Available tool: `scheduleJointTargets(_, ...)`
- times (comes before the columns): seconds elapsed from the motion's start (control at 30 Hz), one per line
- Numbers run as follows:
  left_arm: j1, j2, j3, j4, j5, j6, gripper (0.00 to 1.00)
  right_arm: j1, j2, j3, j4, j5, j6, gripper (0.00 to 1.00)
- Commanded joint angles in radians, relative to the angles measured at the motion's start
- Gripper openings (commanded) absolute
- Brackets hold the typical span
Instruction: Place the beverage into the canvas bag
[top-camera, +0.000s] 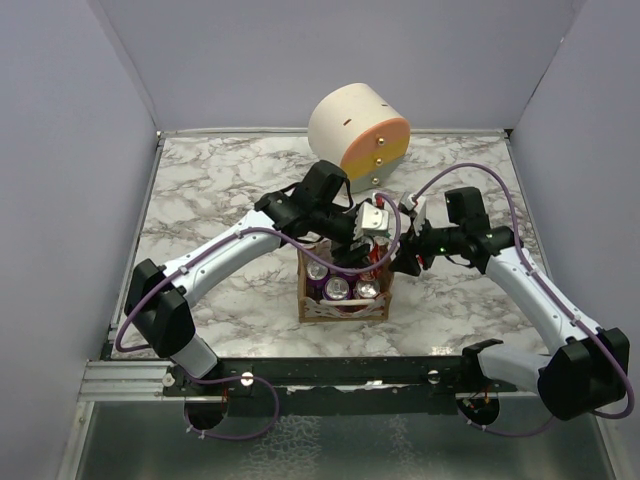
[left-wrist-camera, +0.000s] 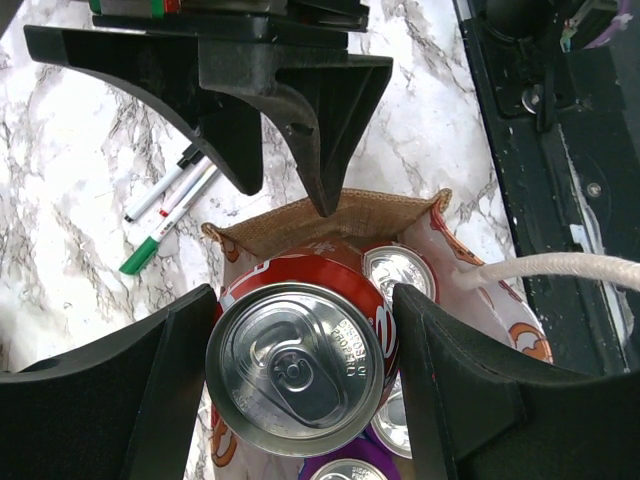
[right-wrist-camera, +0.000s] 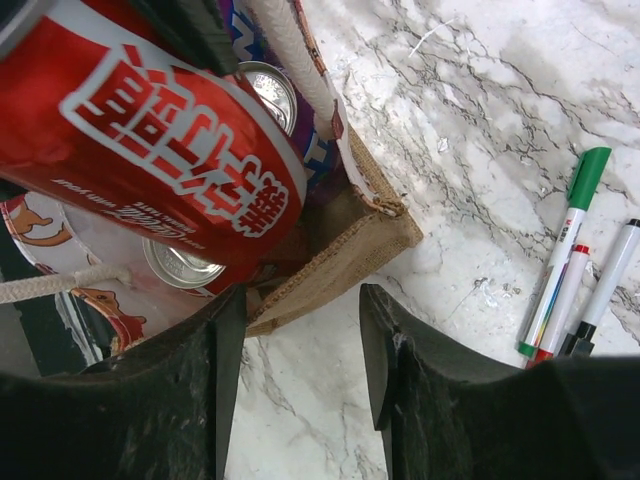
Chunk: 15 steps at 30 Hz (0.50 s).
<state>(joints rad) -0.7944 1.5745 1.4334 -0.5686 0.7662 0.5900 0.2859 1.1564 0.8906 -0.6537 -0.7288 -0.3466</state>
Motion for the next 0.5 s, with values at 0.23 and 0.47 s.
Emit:
scheduleJointTargets(0.23,-0.008,-0.017,-0.022,0.217,-0.011,-0.086,0.0,-0.014,-0.034,-0.016,-0.001,-0.003,-0.027,0.37)
scheduleJointTargets(0.47,-0.009,-0.01,-0.033,0.249,-0.016,-0.087,0.0,-0.017,-0.035,-0.015,-0.007,-0.01,-0.029,0.28)
